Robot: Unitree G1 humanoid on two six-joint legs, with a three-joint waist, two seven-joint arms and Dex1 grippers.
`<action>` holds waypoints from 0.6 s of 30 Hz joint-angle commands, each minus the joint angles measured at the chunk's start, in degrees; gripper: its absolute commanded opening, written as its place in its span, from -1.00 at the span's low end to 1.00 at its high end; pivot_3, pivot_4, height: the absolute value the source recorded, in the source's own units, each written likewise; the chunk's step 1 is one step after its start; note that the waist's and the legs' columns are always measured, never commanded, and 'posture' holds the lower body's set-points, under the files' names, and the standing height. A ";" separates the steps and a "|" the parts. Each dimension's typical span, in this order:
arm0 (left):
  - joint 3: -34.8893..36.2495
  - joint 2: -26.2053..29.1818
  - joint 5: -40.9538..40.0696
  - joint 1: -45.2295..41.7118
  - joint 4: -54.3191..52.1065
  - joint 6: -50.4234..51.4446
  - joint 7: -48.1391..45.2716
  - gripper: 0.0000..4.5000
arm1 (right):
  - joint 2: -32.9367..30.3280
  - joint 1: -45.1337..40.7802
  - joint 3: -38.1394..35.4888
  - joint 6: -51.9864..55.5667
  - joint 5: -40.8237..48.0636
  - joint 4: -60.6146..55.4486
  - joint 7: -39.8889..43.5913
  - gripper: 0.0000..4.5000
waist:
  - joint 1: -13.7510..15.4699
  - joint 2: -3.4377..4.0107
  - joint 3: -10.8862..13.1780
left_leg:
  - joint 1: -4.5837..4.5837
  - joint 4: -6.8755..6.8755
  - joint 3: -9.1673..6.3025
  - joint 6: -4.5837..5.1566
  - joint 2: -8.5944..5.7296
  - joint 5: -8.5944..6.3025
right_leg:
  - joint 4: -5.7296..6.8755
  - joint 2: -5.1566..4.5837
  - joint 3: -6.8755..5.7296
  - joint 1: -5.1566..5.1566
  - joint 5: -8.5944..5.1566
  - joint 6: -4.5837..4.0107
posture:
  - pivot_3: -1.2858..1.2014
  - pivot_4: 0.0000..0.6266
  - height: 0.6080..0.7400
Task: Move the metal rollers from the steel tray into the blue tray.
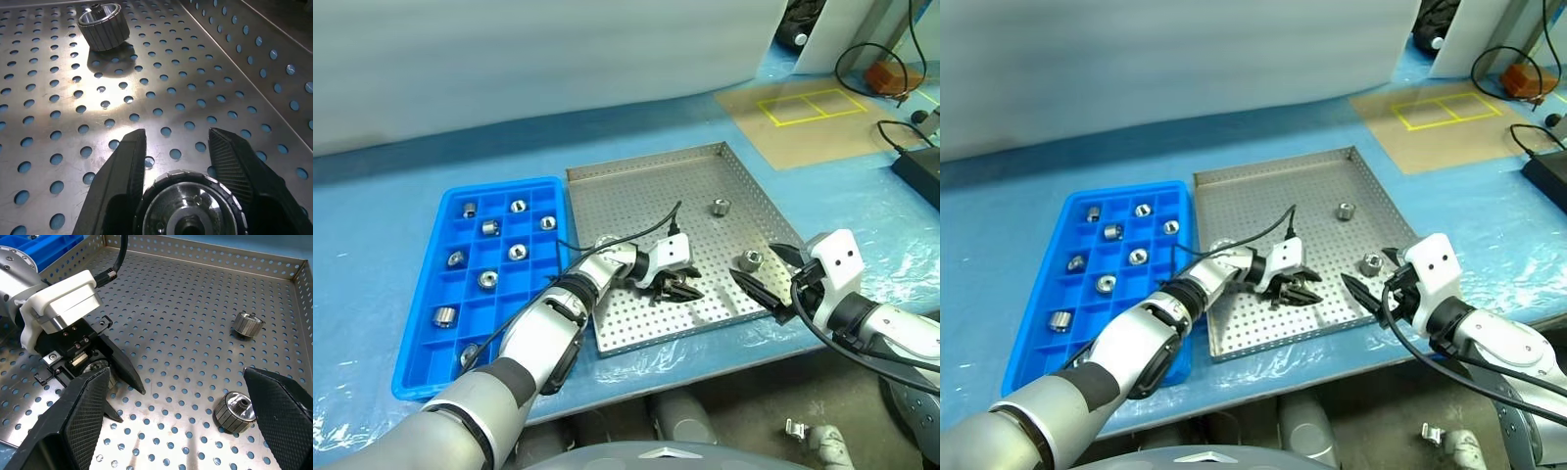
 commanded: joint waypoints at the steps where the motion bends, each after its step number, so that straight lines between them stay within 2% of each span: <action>1: 3.95 0.18 -3.87 -1.64 -2.85 -0.62 -1.54 -0.23 | -0.99 -1.46 0.49 -0.72 0.98 -0.08 0.47 1.00 | -0.14 0.04 0.24 | 0.00 0.01 0.00 0.00 -0.01 0.00 | 0.00 -0.02 0.00 0.00 -0.02 0.05 | -0.48 -0.52 1.00; 5: 7.87 1.52 -8.82 -3.02 -7.24 1.59 -6.63 -0.23 | -1.68 -2.73 1.78 -0.90 1.04 0.90 1.46 1.00 | -0.06 0.04 0.45 | -0.11 0.00 -0.01 0.01 -0.02 0.00 | 0.01 -0.03 -0.01 -0.11 0.03 -0.02 | -0.46 -0.52 1.00; 10: 8.34 6.88 -11.90 -0.79 -18.45 2.27 -13.01 -0.23 | -2.68 -6.27 4.40 -1.64 0.77 3.84 3.12 1.00 | 0.21 0.06 0.62 | -0.20 -0.08 -0.01 0.21 0.01 0.09 | 0.01 -0.02 -0.05 -0.25 0.05 -0.04 | -0.41 -0.52 1.00; 18: 8.27 15.10 -15.98 6.18 -38.12 10.25 -14.93 -0.23 | -3.53 -12.93 10.11 -4.10 -0.12 9.90 6.47 1.00 | 2.56 0.03 1.05 | -0.23 -0.07 -0.01 0.24 0.05 0.11 | 0.12 -0.04 -0.11 -0.26 0.06 -0.05 | -0.30 -0.52 1.00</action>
